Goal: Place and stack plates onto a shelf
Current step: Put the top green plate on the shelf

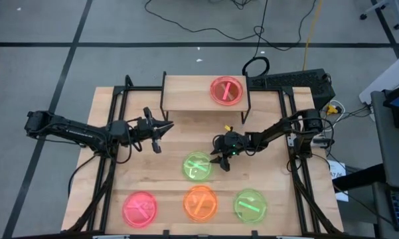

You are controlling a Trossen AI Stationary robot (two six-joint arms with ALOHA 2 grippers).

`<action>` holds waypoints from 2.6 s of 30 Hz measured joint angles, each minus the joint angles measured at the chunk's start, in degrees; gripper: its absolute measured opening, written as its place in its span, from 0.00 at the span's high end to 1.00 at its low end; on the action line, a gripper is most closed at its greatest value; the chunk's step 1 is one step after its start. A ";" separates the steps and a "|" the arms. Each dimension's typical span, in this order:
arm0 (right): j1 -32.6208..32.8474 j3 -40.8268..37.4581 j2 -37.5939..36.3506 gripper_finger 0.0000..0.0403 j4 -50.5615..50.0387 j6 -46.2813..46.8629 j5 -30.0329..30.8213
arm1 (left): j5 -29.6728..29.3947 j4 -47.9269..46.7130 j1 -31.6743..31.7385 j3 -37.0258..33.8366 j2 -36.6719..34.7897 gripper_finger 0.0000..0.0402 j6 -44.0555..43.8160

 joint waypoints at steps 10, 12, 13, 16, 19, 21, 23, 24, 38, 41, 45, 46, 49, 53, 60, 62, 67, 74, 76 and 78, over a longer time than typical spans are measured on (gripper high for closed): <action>0.00 -0.02 0.02 0.85 -0.67 -0.07 -0.31 | 0.00 0.00 0.00 0.00 0.00 0.86 -0.27; 0.00 -0.02 0.02 0.93 -0.66 -0.21 -0.34 | 0.00 0.00 0.00 0.00 0.00 0.86 -0.27; 0.00 -0.02 0.02 0.96 -0.54 -0.23 -0.37 | 0.00 -0.02 0.00 0.00 0.00 0.86 -0.29; -0.05 -0.02 0.02 0.99 0.43 -0.04 -0.35 | 0.00 0.00 0.00 0.00 0.00 0.86 -0.27; -0.11 -0.04 0.02 1.00 2.22 0.36 -0.31 | 0.00 0.00 0.00 0.00 0.00 0.86 -0.27; -0.17 -0.04 -0.57 1.00 2.79 0.42 -0.27 | 0.00 0.00 0.00 0.00 0.00 0.86 -0.34; -0.46 -0.04 -1.40 1.00 3.18 0.44 -0.30 | 0.00 0.00 -0.04 0.00 0.00 0.86 -0.38; -0.61 -0.09 -1.95 1.00 2.88 0.42 -0.29 | 0.00 0.00 -0.04 0.00 0.00 0.86 -0.37; -6.00 -0.09 -16.07 1.00 2.99 -3.17 1.57 | 0.00 0.02 -0.04 0.00 0.00 0.86 -0.43; -8.24 -0.09 -19.34 1.00 3.68 -3.45 1.81 | 0.00 0.02 -0.04 0.00 0.00 0.86 -0.43; -11.68 -0.03 -22.81 1.00 6.27 -3.82 3.19 | 0.00 0.04 -0.05 0.00 0.00 0.86 -0.45; -12.65 0.27 -23.47 1.00 6.60 -3.72 3.20 | 0.00 0.07 -0.04 0.00 0.00 0.86 -0.45; -15.32 2.64 -24.43 1.00 6.86 -3.63 3.15 | 0.00 0.09 -0.04 0.00 0.00 0.86 -0.45; -18.62 7.76 -23.64 1.00 5.74 -5.22 3.12 | 0.00 0.11 -0.04 0.00 0.00 0.86 -0.46; -25.05 19.31 -18.70 1.00 -1.78 -8.90 2.99 | 0.00 0.33 -0.07 0.00 0.00 0.86 -0.71; -26.74 21.88 -16.98 1.00 -3.61 -9.62 2.90 | 0.00 0.34 -0.16 0.00 0.00 0.86 -0.64; -30.48 25.77 -11.99 1.00 -3.95 -9.56 2.82 | 0.00 0.48 -0.15 0.00 0.00 0.86 -0.46; -32.88 29.77 -3.97 1.00 -2.11 -7.57 1.34 | 0.00 0.68 -0.15 0.00 0.00 0.86 0.20; -33.09 30.82 -2.10 1.00 -1.60 -6.60 0.29 | 0.00 0.68 -0.15 0.00 0.00 0.86 0.38; -33.09 31.95 -0.49 1.00 -1.29 -6.07 -0.42 | 0.00 0.68 -0.15 0.00 0.00 0.86 0.40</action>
